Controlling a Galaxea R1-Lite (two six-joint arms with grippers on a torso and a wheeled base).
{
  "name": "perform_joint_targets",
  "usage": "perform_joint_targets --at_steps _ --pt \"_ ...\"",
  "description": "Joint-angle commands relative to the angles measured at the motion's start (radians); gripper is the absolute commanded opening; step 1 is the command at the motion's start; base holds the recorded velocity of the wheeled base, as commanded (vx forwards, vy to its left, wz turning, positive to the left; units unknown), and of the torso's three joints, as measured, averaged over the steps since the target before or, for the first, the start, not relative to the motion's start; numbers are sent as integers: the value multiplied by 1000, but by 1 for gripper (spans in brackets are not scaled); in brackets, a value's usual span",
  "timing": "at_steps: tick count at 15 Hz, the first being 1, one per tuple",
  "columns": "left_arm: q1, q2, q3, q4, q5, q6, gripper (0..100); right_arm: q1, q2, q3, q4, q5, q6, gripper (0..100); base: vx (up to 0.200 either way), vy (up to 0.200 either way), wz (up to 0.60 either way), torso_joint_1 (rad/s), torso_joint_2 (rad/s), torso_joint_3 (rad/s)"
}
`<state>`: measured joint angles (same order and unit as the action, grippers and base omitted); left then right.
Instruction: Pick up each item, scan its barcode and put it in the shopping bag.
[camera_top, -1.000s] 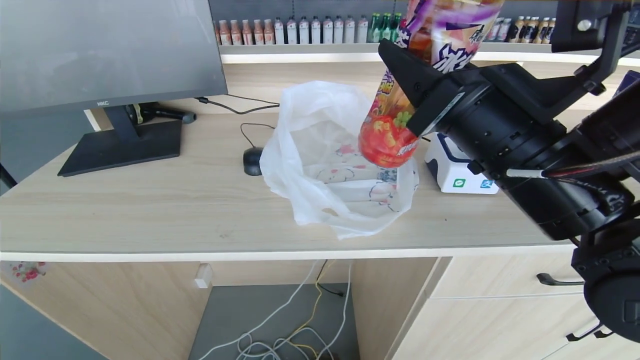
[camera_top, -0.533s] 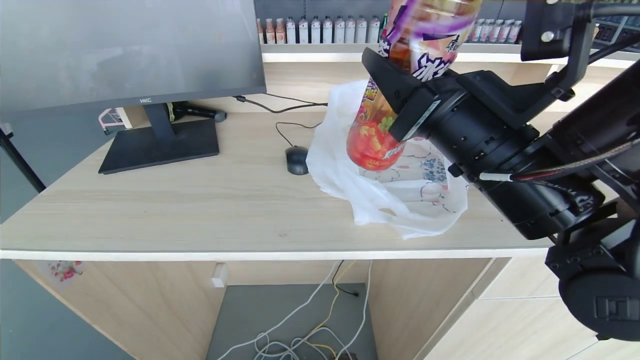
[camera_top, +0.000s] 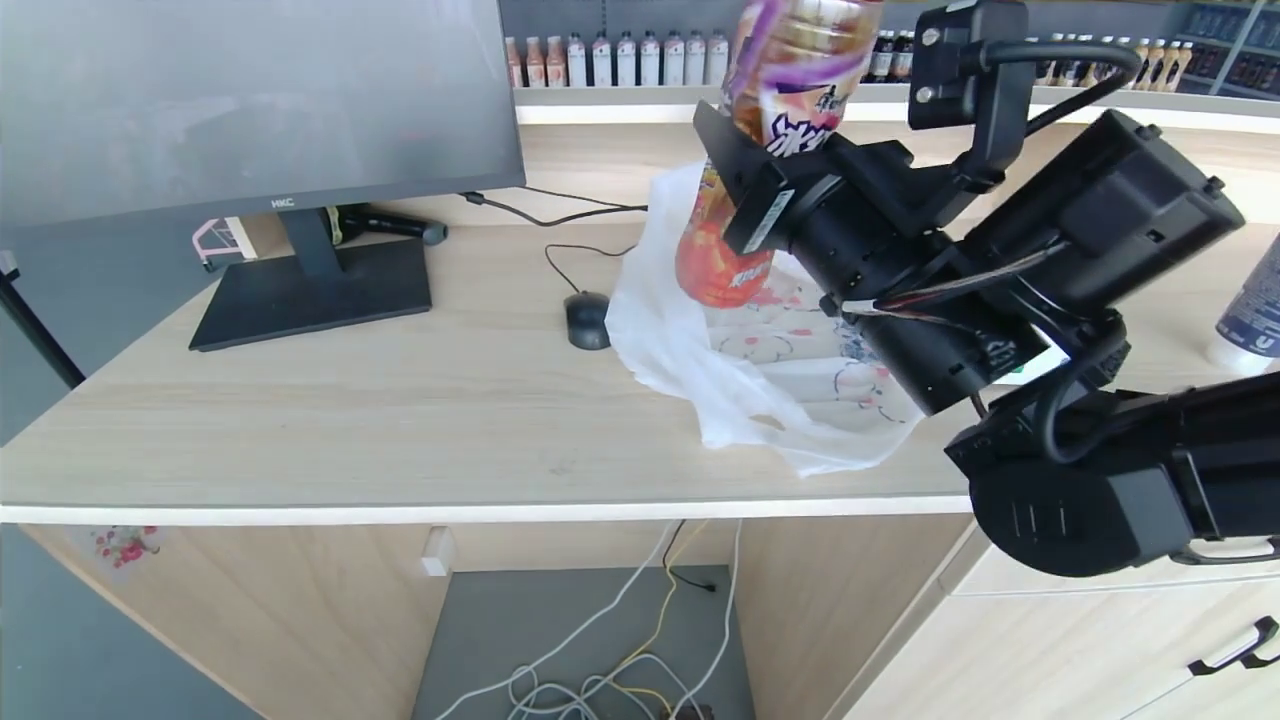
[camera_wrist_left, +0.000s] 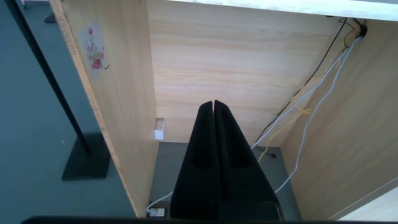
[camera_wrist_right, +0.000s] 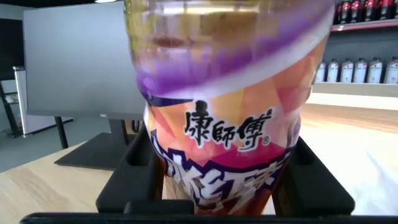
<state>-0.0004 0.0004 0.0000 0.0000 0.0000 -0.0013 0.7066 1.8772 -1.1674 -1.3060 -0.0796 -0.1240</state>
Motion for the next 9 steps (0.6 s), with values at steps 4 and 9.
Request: perform_joint_targets --at_steps 4,9 --pt "0 0 0 0 0 0 0 -93 131 -116 33 1 -31 0 0 0 0 0 0 0" --pt "0 0 0 0 0 0 0 -202 134 -90 74 9 -5 0 0 0 0 0 0 0"
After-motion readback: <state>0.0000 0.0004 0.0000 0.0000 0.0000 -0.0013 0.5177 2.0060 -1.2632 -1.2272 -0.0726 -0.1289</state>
